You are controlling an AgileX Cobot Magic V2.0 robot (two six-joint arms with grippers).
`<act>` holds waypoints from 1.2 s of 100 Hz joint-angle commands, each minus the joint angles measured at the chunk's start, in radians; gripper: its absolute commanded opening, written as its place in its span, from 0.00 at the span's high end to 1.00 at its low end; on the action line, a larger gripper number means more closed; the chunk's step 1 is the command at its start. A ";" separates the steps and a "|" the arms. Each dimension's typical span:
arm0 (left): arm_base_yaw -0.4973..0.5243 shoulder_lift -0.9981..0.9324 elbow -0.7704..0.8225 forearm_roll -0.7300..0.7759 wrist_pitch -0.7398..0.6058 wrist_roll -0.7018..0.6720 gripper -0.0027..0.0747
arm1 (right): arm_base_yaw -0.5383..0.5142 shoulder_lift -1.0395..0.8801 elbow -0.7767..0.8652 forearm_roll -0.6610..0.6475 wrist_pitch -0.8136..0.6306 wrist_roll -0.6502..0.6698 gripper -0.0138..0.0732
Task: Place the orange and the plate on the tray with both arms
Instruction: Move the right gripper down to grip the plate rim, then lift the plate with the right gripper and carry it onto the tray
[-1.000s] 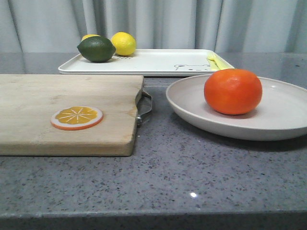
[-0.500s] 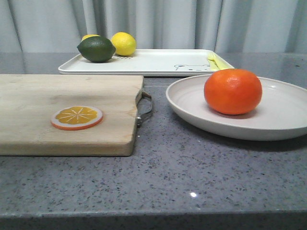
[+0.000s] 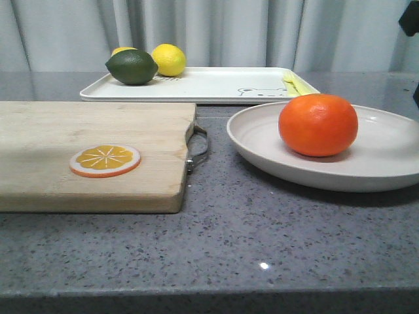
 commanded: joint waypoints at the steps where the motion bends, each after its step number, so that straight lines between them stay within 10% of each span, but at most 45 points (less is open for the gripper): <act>1: 0.002 -0.015 -0.027 -0.004 -0.076 -0.009 0.99 | 0.000 0.021 -0.059 0.022 -0.003 -0.001 0.47; 47: 0.002 -0.015 -0.027 -0.004 -0.076 -0.009 0.99 | -0.001 0.117 -0.083 0.022 0.018 -0.001 0.48; 86: 0.002 -0.015 -0.027 -0.004 -0.076 -0.009 0.99 | -0.001 0.117 -0.083 0.039 0.026 -0.001 0.91; 120: 0.002 -0.015 -0.027 -0.004 -0.076 -0.009 0.99 | -0.035 0.117 -0.096 0.153 0.009 -0.001 0.92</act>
